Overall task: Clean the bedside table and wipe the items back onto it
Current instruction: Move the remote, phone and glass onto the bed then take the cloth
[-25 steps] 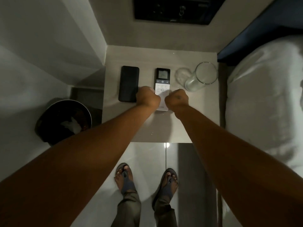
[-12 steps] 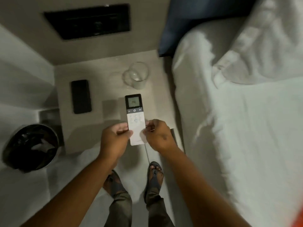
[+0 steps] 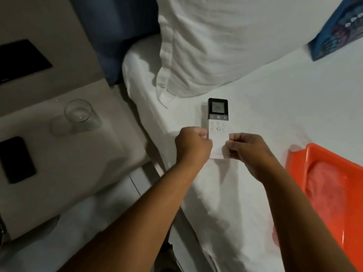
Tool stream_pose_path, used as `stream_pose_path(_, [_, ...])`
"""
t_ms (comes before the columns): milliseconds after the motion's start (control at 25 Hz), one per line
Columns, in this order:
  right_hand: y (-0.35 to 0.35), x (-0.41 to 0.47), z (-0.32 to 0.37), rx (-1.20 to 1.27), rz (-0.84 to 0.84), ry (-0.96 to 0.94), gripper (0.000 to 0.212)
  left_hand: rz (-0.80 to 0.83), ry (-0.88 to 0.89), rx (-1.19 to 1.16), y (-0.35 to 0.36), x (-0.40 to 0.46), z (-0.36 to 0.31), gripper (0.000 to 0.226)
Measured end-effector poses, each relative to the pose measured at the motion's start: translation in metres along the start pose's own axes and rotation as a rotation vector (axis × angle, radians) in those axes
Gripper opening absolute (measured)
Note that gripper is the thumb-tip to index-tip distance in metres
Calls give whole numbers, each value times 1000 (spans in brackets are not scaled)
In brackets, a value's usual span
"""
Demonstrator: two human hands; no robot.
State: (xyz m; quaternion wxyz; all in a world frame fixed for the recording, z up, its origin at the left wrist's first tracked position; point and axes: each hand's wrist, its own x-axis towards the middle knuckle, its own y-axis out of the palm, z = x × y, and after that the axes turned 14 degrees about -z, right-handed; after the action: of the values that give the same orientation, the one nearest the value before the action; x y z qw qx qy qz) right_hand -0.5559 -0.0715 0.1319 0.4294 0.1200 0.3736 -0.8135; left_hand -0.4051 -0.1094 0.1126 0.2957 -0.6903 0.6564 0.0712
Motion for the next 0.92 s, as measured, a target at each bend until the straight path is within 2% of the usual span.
stream_pose_path(160, [1,23,0,-103,-15,15,29,7,109,172,25,13,3,37])
stream_pose_path(240, [7,27,-3,-93,-79,27,18,3,103,133,21,11,8,37])
stream_pose_path(280, [10,26,-4,-98,-145,-7,10,3,81,93,11,11,14,34])
stream_pose_path(400, [41,4,2,-153,-487,-217,24,-92,31,0,-64,24,57,24])
stream_pose_path(440, [66,-7,9,-100,-527,-263,25,-171,20,34,-101,32,78,23])
stream_pose_path(480, [104,-21,15,-7,-475,-289,23,-267,1,98,-143,42,102,22])
stream_pose_path(600, [254,-75,22,165,-82,-197,12,-530,-145,336,-278,67,177,26])
stream_pose_path(720, [395,-122,16,-6,284,-144,14,-663,-288,384,-372,91,235,29])
stream_pose_path(840, [495,-142,16,-306,376,-313,8,-586,-289,546,-417,114,270,29])
stream_pose_path(920, [540,-141,18,-432,344,-345,24,-590,-290,541,-426,131,282,33])
